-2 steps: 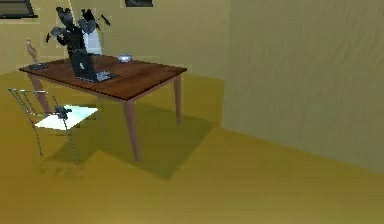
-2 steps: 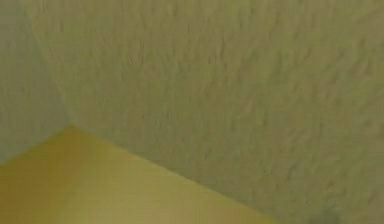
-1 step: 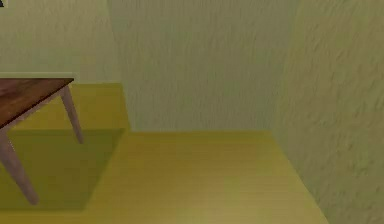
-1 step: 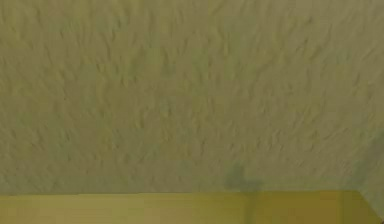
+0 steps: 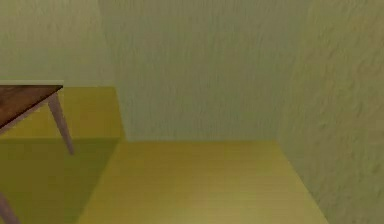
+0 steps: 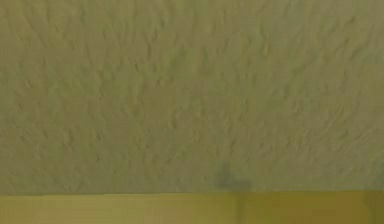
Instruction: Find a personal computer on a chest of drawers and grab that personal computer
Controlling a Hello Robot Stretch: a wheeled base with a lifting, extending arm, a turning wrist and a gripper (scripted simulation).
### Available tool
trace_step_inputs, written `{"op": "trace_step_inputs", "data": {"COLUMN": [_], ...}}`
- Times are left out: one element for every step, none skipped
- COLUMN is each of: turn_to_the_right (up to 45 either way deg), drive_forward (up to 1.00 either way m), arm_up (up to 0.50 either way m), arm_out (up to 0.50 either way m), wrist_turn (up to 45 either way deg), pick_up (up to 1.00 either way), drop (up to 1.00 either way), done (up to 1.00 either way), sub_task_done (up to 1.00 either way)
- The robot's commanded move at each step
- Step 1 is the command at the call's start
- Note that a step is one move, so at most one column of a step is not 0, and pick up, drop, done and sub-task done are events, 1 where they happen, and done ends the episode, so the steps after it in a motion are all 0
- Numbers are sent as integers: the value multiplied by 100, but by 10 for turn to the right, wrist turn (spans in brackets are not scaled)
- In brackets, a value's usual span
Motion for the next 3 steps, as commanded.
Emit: {"op": "trace_step_inputs", "data": {"turn_to_the_right": [-450,-450,-90], "drive_forward": [0,0,0], "arm_up": [0,0,0], "arm_out": [0,0,0], "wrist_turn": [0,0,0], "pick_up": [0,0,0], "drop": [0,0,0], "done": [0,0,0], "sub_task_done": [0,0,0]}}
